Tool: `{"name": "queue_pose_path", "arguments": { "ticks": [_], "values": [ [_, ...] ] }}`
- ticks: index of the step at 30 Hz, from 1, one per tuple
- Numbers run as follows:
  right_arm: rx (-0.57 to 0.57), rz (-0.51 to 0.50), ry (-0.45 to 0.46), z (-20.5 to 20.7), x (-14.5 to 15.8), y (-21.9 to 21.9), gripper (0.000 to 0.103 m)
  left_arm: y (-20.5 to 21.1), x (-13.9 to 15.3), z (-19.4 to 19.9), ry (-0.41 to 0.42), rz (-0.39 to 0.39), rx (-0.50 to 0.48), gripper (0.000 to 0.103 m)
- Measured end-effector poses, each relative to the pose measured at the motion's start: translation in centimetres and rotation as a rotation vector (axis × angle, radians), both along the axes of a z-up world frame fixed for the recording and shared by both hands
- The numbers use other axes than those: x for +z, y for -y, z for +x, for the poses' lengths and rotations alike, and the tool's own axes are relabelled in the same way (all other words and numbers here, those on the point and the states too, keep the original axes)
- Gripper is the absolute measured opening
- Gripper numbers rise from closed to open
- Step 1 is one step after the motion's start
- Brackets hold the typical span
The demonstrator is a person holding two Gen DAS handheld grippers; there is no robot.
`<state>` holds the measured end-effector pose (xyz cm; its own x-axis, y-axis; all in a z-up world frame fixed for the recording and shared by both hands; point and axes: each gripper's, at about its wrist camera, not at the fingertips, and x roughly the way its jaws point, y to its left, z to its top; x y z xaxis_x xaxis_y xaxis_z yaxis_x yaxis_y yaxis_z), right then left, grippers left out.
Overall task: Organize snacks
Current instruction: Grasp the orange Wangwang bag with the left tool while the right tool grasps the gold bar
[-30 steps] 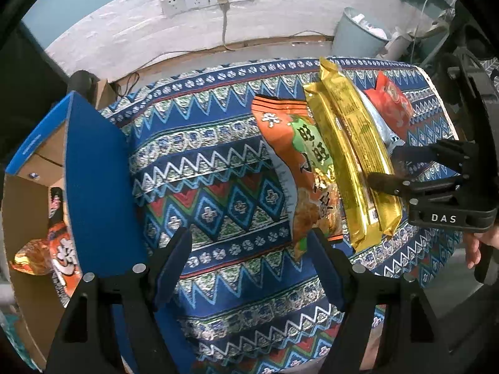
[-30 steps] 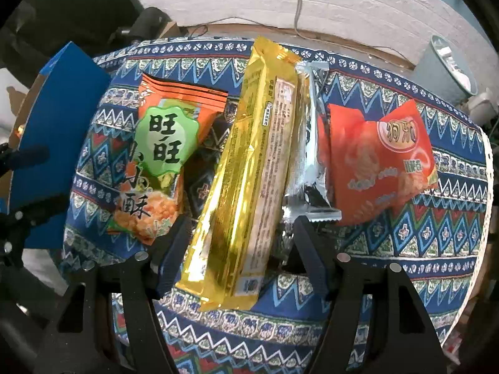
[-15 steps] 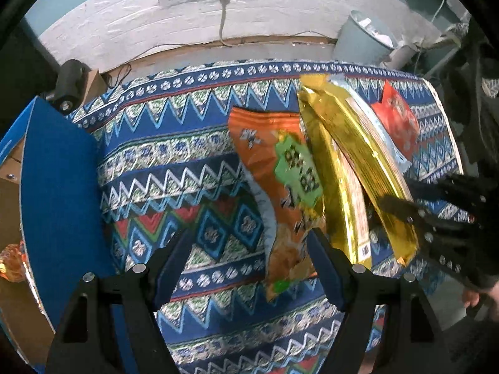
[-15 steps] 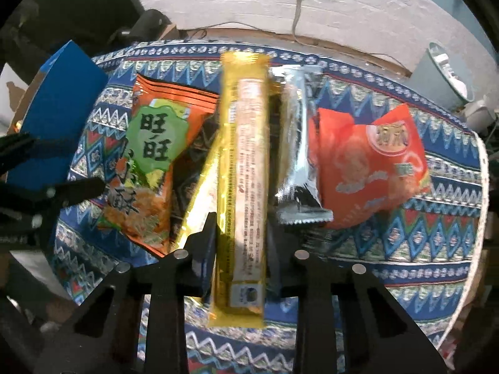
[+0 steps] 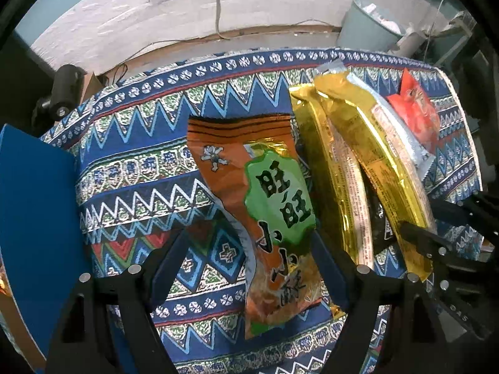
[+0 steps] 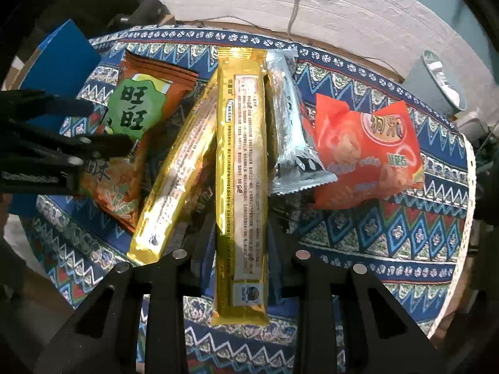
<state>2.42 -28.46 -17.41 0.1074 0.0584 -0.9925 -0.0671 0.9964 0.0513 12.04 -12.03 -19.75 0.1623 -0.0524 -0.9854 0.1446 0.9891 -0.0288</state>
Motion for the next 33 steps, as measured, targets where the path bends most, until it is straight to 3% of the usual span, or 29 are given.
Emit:
{"name": "queue_pose_path", "arguments": {
  "ticks": [15,17,19,20,24,33],
  "values": [
    [-0.002,-0.004,0.063,2.9,-1.4,-0.8,0.034,-0.1,-2.0,0.8,0.005,-0.076,0.001,0.084],
    [0.005,-0.008,0.069,3.1,-1.6,-0.9,0.034,-0.2,-2.3,0.7,0.006,-0.094,-0.005,0.077],
    [0.014,-0.011,0.074,3.2,-1.7,-0.9,0.034,-0.1,-2.5,0.6,-0.002,-0.128,-0.012,0.058],
    [0.018,-0.015,0.079,3.2,-1.6,-0.9,0.031,0.0,-2.4,0.5,-0.005,-0.143,-0.017,0.054],
    [0.029,-0.022,0.095,3.0,-0.7,-1.1,0.028,0.6,-2.0,-0.3,0.027,-0.096,-0.049,0.04],
    [0.025,-0.014,0.103,1.8,1.4,-1.8,0.027,-0.8,-0.4,-2.0,0.055,-0.055,-0.034,0.037]
  ]
}}
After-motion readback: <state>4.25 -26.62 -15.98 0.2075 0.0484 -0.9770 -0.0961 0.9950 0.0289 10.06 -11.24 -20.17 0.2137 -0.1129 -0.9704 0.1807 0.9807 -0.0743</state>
